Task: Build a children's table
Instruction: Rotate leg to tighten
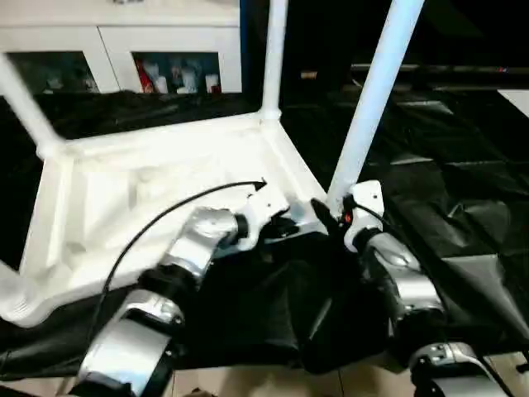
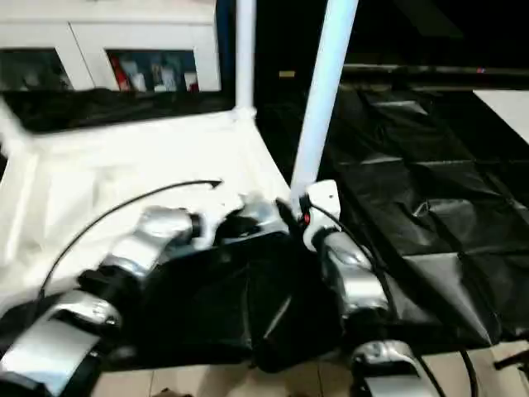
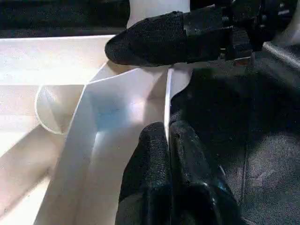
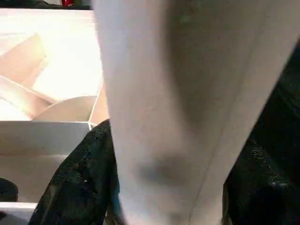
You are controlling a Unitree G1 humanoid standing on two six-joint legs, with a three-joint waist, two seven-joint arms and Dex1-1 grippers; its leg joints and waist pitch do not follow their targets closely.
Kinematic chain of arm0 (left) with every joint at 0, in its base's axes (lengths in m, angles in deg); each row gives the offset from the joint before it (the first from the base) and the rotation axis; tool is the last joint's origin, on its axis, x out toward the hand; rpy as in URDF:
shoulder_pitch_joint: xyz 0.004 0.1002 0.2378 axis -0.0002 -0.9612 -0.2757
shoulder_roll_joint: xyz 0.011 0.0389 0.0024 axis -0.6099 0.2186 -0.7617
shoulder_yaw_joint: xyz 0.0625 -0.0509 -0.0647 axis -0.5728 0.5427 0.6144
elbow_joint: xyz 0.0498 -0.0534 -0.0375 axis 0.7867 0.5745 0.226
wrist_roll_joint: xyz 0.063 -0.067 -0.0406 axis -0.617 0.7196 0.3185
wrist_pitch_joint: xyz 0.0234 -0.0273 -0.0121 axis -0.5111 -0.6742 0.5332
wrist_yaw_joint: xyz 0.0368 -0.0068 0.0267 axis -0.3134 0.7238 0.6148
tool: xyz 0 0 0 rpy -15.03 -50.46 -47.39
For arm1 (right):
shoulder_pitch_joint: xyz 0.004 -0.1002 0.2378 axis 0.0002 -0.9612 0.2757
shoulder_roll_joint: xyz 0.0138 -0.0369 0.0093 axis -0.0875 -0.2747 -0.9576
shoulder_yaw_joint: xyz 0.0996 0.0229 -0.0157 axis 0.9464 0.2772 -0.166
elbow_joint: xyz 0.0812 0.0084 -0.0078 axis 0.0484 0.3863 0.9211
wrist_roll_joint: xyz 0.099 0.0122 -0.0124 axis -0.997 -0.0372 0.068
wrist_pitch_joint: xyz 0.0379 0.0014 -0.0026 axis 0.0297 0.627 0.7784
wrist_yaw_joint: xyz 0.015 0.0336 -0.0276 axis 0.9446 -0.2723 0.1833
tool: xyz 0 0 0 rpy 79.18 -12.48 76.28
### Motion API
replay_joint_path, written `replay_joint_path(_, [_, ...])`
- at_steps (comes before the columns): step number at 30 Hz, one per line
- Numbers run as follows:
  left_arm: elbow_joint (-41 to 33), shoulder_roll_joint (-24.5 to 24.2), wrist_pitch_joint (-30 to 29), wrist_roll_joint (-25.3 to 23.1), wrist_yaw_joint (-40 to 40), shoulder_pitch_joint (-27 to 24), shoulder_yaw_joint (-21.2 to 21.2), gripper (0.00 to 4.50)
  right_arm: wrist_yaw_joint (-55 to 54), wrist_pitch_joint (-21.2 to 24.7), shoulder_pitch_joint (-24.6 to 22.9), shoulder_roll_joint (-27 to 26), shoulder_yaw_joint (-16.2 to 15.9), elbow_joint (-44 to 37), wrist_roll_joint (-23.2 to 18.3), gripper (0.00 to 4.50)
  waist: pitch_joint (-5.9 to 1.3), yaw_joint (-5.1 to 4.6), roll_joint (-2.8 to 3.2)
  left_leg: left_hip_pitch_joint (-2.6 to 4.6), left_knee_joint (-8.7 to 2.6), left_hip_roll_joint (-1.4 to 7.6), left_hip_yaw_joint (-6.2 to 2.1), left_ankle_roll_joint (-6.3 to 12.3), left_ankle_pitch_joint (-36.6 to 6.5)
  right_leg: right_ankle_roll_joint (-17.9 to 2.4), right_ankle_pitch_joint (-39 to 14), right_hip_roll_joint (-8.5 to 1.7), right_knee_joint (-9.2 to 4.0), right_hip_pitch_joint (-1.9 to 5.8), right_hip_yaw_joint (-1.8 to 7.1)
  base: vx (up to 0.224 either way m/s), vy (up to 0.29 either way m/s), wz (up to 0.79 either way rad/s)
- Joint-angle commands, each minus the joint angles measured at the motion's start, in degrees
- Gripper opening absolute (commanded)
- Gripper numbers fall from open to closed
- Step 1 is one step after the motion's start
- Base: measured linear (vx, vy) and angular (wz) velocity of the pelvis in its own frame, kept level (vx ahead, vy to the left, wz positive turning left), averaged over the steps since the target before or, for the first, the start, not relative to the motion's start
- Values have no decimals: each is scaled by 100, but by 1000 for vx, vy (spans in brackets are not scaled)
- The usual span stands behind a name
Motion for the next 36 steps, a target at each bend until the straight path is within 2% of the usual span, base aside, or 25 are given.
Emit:
replay_joint_path(1, [81,352,-6,42,188,-7,-95,0,282,-11,-109,-296,-653,261,323,337,-259,-16,-65,46,-420,198,-105,223,-1498,-1058,-1522,-270,-473,172,187,0,0,0])
replay_joint_path(4, [109,245,27,24,107,1,-76,0,463,-208,-41,-294,-570,260,236,381,-262,-25,-53,48,-433,207,-115,220,-1571,-1064,-1555,-272,-475,174,183,0,0,0])
replay_joint_path(5, [99,183,28,23,40,-8,-77,0,564,-273,-25,-254,-585,251,223,381,-259,-23,-26,54,-442,212,-120,217,-1589,-1083,-1505,-267,-470,168,182,0,0,0])
replay_joint_path(8, [21,-98,63,78,-350,-63,-82,0,1358,-319,-16,-48,-606,94,-64,389,-268,-29,-46,37,-430,209,-113,284,-1572,-1142,-1301,-271,-454,189,184,0,0,0])
replay_joint_path(9, [2,-160,78,97,-461,-74,-86,0,1574,-284,-27,20,-622,38,-131,389,-283,-22,8,39,-425,204,-119,299,-1552,-1173,-1235,-274,-440,205,180,0,0,0])
replay_joint_path(10, [-40,-286,84,141,-689,-99,-89,0,2033,-154,-61,148,-610,-95,-313,389,-286,-37,-16,21,-416,209,-113,336,-1474,-1224,-1072,-272,-430,220,176,0,0,0])
replay_joint_path(11, [-40,-286,84,141,-689,-99,-89,0,2033,-154,-61,148,-610,-95,-313,389,-295,-37,-17,19,-402,210,-112,399,-1383,-1296,-881,-267,-406,237,173,0,0,0])
replay_joint_path(13, [-166,-595,114,276,-1316,-176,-94,0,3112,-16,-167,565,-726,-433,-578,389,-311,-44,4,25,-373,215,-98,521,-1203,-1444,-533,-252,-371,264,162,0,0,0])
replay_joint_path(15, [-259,-777,147,338,-1712,-238,-136,0,3633,53,-223,799,-802,-602,-677,389,-322,-28,20,-6,-347,225,-89,620,-937,-1573,-116,-246,-308,283,146,0,0,0])
replay_joint_path(18, [-456,-1163,162,419,-2478,-368,-257,0,4406,248,-265,1180,-906,-819,-831,389,-328,-26,52,9,-329,243,-71,720,-877,-1778,121,-240,-278,274,128,0,0,0])
replay_joint_path(20, [-511,-1347,169,469,-2778,-410,-269,0,4718,340,-240,1315,-939,-846,-878,389,-317,-27,51,26,-341,254,-67,681,-1000,-1806,-36,-242,-289,261,127,0,0,0])
replay_joint_path(23, [-477,-1429,207,496,-2866,-407,-240,0,4915,351,-206,1366,-940,-826,-871,389,-301,-5,53,53,-367,272,-65,497,-1225,-1768,-478,-251,-325,235,137,0,0,0])
replay_joint_path(24, [-458,-1461,211,498,-2893,-400,-237,0,4970,356,-190,1380,-935,-819,-880,389,-294,6,15,52,-377,274,-64,443,-1254,-1742,-566,-253,-332,234,142,0,0,0])
replay_joint_path(25, [-437,-1511,218,493,-2919,-389,-243,0,5059,383,-170,1401,-936,-820,-922,363,-297,31,15,59,-376,272,-66,420,-1248,-1721,-605,-259,-327,234,147,0,0,0])
replay_joint_path(26, [-433,-1531,223,492,-2929,-386,-248,0,5103,390,-165,1402,-932,-808,-954,363,-298,40,24,59,-376,273,-68,412,-1214,-1716,-583,-260,-319,234,149,0,0,0])
replay_joint_path(27, [-441,-1544,224,494,-2935,-388,-246,0,5127,395,-161,1404,-939,-801,-968,356,-301,46,-7,58,-373,271,-61,415,-1156,-1704,-528,-258,-317,232,151,0,0,0])
replay_joint_path(28, [-470,-1573,217,503,-2935,-402,-238,0,5167,392,-153,1392,-958,-765,-990,350,-304,55,3,56,-368,267,-63,419,-1119,-1710,-487,-263,-305,236,152,0,0,0])
replay_joint_path(32, [-564,-1599,199,520,-2927,-454,-237,0,5162,359,-172,1323,-1000,-723,-982,313,-314,74,-23,36,-344,259,-58,522,-874,-1717,-273,-276,-276,243,148,0,0,0])
replay_joint_path(34, [-596,-1598,202,522,-2900,-476,-231,0,5130,325,-199,1263,-1015,-711,-967,295,-312,76,-43,34,-345,262,-57,550,-848,-1702,-322,-279,-278,238,145,0,0,0])
replay_joint_path(36, [-619,-1558,228,517,-2823,-492,-213,0,4971,246,-224,1181,-976,-660,-910,280,-306,73,-37,35,-348,260,-57,531,-886,-1684,-431,-279,-286,233,145,0,0,0])
